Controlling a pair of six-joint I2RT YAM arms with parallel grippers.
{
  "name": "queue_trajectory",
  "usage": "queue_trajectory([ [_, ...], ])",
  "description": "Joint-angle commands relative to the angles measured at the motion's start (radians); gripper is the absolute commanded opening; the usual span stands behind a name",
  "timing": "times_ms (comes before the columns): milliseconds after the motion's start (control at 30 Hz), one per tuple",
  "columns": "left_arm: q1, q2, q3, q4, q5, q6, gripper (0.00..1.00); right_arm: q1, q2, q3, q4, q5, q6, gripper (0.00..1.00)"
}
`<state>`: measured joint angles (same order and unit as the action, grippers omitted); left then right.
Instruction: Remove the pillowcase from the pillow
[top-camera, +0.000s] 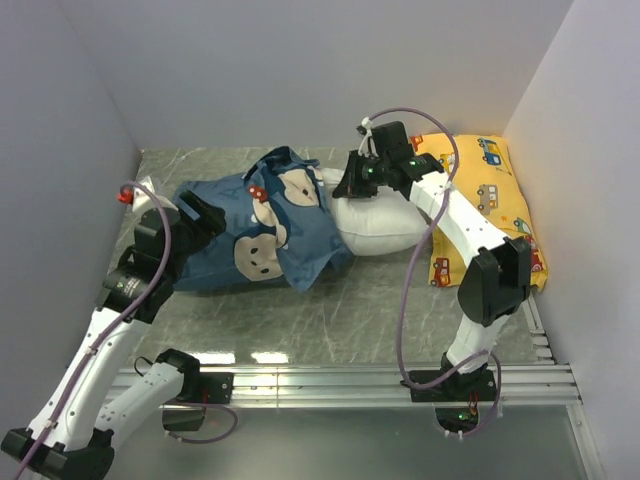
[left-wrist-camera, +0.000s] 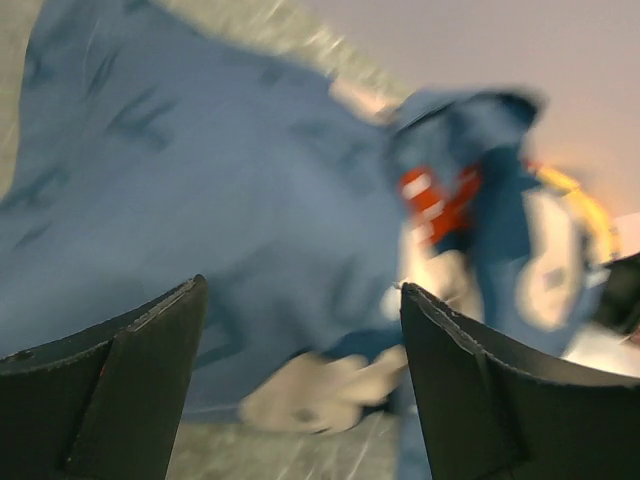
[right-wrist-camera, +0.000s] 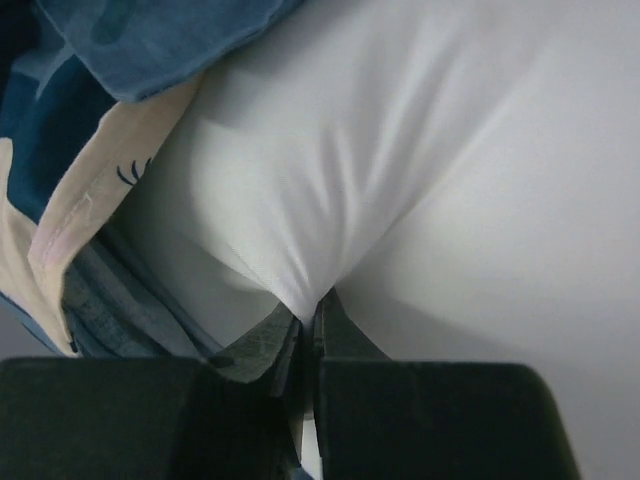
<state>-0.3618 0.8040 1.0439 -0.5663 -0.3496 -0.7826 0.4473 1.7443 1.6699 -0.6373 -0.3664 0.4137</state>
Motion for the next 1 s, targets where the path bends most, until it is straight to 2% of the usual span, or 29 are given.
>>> queue_trajectory([
  [0,-0.003,-0.048,-0.087,-0.003,-0.034,-0.087,0.84,-0.045,0.043,-0.006,0.195,-0.163,0.1,0.0],
  [133,-0.008,-0.083,-0.16,0.028,0.032,-0.119,0.85,-0.064,0.089,-0.007,0.222,-0.19,0.126,0.0],
  [300,-0.029,-0.097,-0.239,0.071,0.041,-0.155,0.88,-0.062,0.1,-0.038,0.261,-0.19,0.146,0.0],
  [567,-0.032,0.056,-0.199,0.163,-0.021,-0.098,0.9,-0.053,0.024,-0.073,0.226,-0.12,0.102,0.0],
  [700,-0.032,0.148,-0.13,0.134,-0.093,-0.054,0.83,-0.051,-0.025,-0.088,0.209,-0.106,0.08,0.0],
  [733,-0.032,0.171,-0.104,0.106,-0.113,-0.043,0.78,-0.052,-0.046,-0.091,0.206,-0.105,0.076,0.0],
  [767,-0.032,0.178,-0.094,0.1,-0.136,-0.035,0.57,-0.048,-0.055,-0.096,0.203,-0.105,0.074,0.0],
  [833,-0.031,0.179,-0.079,0.088,-0.195,-0.018,0.3,-0.05,-0.083,-0.101,0.196,-0.098,0.062,0.0],
  [867,-0.028,0.175,-0.059,0.069,-0.213,-0.014,0.09,-0.048,-0.092,-0.104,0.186,-0.095,0.056,0.0],
  [900,-0.02,0.175,-0.045,0.057,-0.247,-0.007,0.02,-0.05,-0.103,-0.102,0.18,-0.092,0.05,0.0],
  [967,-0.009,0.167,-0.003,0.022,-0.282,0.011,0.0,-0.05,-0.134,-0.105,0.166,-0.077,0.037,0.0],
])
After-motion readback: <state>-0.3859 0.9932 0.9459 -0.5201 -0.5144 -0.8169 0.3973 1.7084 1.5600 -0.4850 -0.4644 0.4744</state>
